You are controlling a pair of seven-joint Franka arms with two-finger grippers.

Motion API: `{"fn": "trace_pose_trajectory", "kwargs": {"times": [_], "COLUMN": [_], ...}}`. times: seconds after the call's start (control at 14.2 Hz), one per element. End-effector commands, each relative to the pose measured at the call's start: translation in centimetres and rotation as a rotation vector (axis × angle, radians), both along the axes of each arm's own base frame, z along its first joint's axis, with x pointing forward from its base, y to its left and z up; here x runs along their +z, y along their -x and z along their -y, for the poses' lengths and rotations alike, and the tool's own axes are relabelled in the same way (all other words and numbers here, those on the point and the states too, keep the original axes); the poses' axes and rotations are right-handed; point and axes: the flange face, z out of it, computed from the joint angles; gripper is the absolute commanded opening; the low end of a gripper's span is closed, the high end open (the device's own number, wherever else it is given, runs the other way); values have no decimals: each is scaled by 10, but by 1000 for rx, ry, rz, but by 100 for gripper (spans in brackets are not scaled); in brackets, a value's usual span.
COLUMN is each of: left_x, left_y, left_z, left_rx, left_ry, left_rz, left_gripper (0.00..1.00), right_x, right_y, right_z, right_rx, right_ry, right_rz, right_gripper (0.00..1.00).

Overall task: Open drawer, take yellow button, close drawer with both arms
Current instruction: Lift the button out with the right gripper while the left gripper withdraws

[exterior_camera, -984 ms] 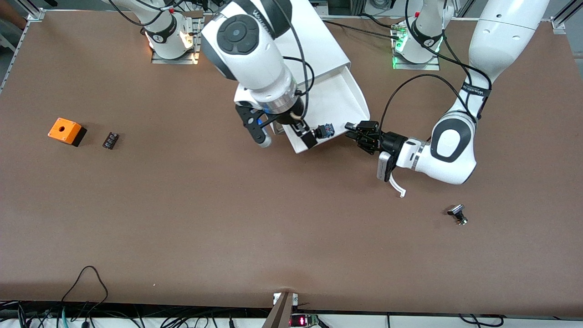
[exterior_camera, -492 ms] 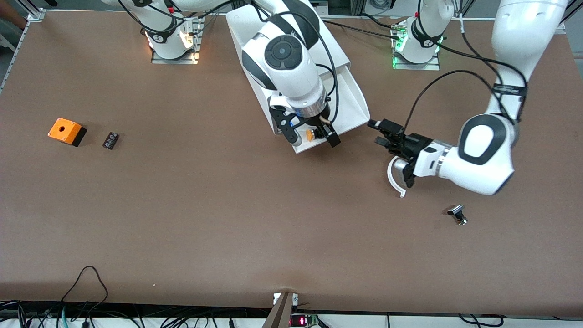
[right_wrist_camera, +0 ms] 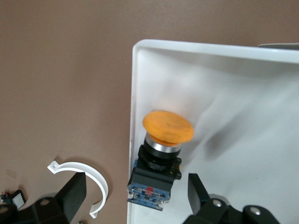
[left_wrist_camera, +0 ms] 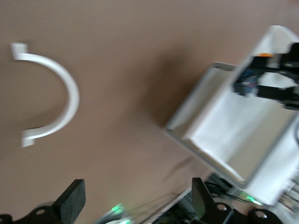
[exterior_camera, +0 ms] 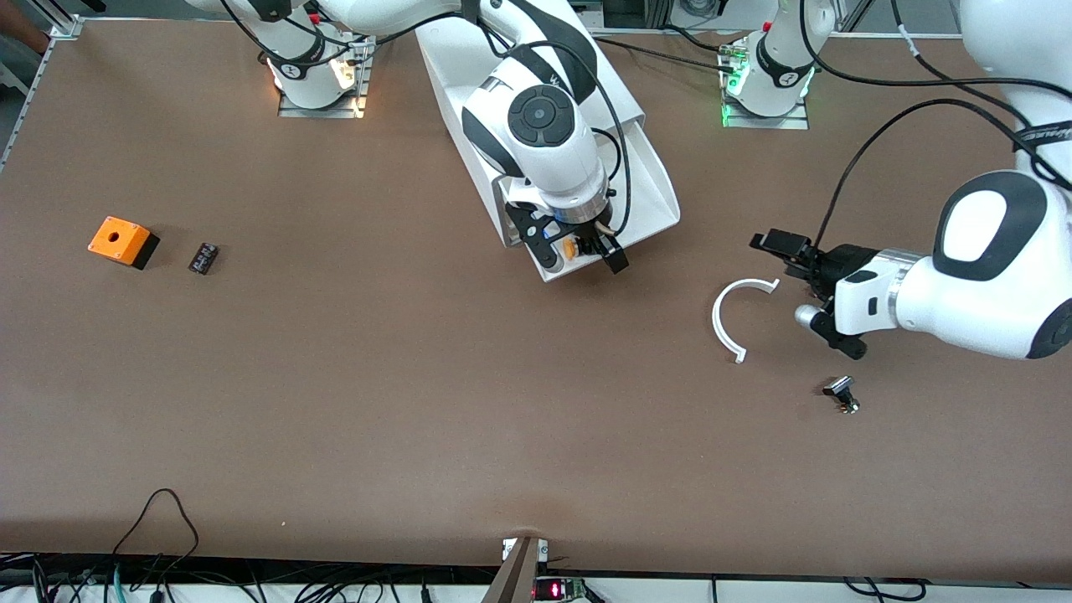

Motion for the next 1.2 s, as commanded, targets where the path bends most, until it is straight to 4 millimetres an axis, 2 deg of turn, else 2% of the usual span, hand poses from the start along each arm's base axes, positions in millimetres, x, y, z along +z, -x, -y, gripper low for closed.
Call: {"fn": "trace_pose_trajectory", "kwargs": {"times": [0.0,0.07,0.28,0.49,0.56,0.7,0.77,1.12], "left_x": [41,53,76,79,78,78,77,76], "left_y": [-7,-6,-16,-19,-19,-19,-19,-17], "left_z": [3,3,3,-7,-6,-4,-3,8], "left_rx": [-52,-69,-65,-37,-31,40,64,159], "left_ry": [-210,-260,-289,-299,-305,-334,-346,-392], "left_rz": [82,98,198,211,209,193,186,165], "left_gripper": [100,100,100,100,100,100,100,100], "right_x": [-1,-1,3,5,6,8,9,71], "right_y": [2,2,4,5,6,9,11,7], "right_z": [-1,-1,1,1,1,0,1,17], "right_rx": [-6,0,11,13,16,23,25,41], "right_ry": [40,51,60,60,63,71,78,26], "right_rz": [10,14,5,4,0,-11,-21,28], "right_gripper": [88,82,52,18,11,1,0,0]}}
